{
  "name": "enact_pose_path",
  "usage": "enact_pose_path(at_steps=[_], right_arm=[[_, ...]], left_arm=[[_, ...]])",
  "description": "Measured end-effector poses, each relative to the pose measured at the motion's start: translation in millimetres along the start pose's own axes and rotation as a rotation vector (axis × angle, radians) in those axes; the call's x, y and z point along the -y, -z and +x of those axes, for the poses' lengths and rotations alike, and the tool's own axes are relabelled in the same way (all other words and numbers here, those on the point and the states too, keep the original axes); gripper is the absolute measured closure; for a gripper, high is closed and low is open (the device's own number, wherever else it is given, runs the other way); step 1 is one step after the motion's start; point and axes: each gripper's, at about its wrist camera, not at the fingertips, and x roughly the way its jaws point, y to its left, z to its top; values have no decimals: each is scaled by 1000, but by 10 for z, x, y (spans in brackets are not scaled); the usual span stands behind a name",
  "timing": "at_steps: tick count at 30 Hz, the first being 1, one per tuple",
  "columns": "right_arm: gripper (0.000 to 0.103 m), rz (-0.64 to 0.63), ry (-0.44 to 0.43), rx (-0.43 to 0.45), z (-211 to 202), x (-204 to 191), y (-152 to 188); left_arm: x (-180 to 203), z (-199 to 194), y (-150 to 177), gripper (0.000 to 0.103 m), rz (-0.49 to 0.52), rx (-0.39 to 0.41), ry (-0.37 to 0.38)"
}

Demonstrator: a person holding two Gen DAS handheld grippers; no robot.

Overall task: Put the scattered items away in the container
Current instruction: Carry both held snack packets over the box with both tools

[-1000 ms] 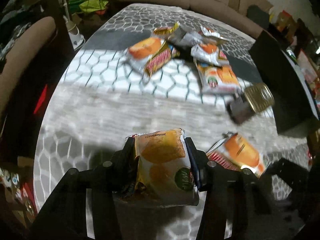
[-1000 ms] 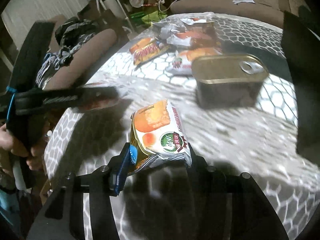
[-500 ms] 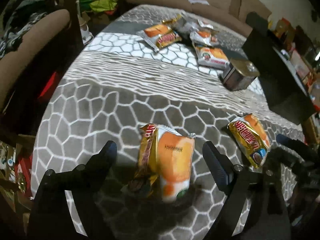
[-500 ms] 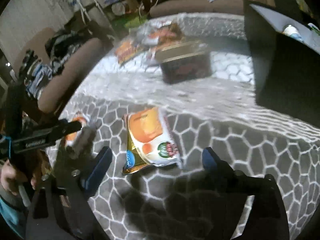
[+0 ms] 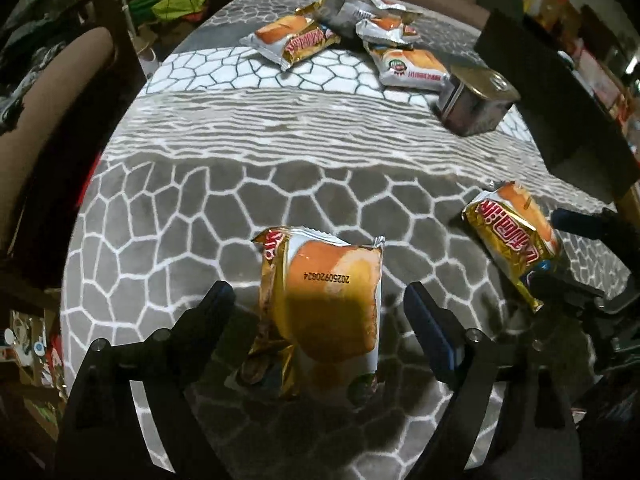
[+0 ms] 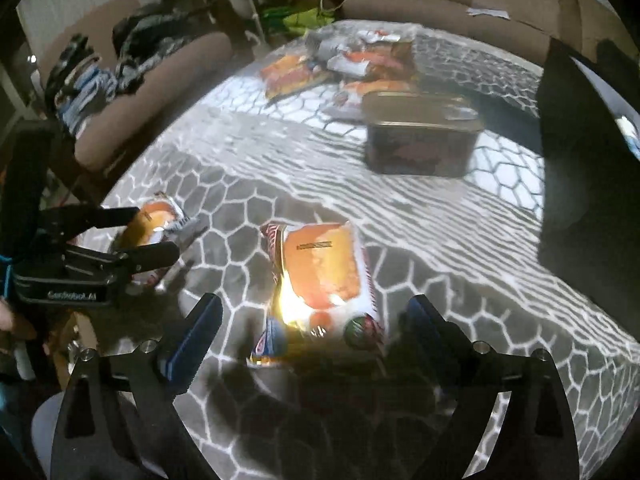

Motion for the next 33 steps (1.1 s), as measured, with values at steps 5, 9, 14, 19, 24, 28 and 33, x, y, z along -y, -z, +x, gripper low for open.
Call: enact_pose_path(at_steps=[5, 9, 14, 19, 24, 28, 33], right_arm=[[25, 15, -12, -39, 203, 17, -31], [54, -9, 21, -35, 172, 1, -28], [54, -3, 42, 2, 14, 13, -33], [54, 21, 52, 52, -224, 84, -92], [54, 36, 63, 103, -516, 152, -143], [54, 60, 71, 142, -754, 264, -150], [54, 94, 99, 182, -1051, 476, -166]], left_arm=[[-9, 72, 59, 50, -1, 13, -36], [-55, 34, 44, 56, -51, 22, -28], [-14, -70, -6, 56, -66, 52, -20], [189, -270, -100, 56, -34, 89, -12], [431, -448, -233, 56, -8, 118, -1], [613, -575, -330, 56, 17, 140, -3], [895, -749, -467, 56, 37, 166, 19]])
